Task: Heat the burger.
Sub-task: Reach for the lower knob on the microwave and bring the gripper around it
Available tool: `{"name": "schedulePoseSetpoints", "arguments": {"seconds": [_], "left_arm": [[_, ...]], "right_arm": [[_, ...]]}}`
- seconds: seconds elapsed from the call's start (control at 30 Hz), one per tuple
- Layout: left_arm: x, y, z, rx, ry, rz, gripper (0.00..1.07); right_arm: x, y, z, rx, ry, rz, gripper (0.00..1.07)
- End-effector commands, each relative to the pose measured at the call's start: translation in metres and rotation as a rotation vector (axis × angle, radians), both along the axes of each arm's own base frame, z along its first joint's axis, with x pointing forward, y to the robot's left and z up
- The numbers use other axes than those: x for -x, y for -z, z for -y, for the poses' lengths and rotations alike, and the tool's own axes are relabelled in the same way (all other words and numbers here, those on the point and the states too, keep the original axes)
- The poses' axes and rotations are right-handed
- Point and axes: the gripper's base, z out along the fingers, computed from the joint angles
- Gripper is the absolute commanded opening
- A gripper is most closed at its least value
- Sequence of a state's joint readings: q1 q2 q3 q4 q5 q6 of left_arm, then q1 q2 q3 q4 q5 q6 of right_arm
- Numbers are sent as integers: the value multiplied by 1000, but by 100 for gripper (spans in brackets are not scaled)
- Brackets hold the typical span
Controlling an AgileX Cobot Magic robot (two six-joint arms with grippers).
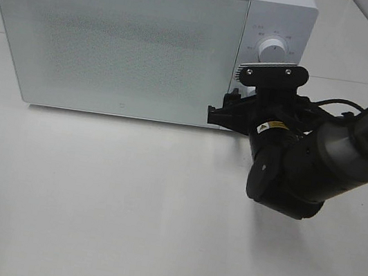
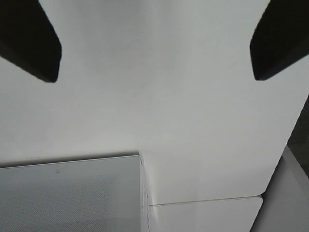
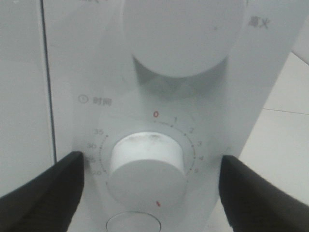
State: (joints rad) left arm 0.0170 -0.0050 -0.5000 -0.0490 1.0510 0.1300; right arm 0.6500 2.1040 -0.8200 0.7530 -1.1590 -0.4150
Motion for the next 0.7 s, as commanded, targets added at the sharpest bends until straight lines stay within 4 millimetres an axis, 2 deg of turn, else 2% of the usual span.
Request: {"name": "schedulePoseSetpoints", "arguments": {"seconds": [0.03, 0.7], "left_arm": [[2, 0, 0, 8, -3, 27, 100], [2, 0, 0, 8, -3, 27, 100]], "right_arm": [[-4, -6, -1, -15, -6, 27, 73], [3, -7, -11, 0, -29, 35, 70]]}}
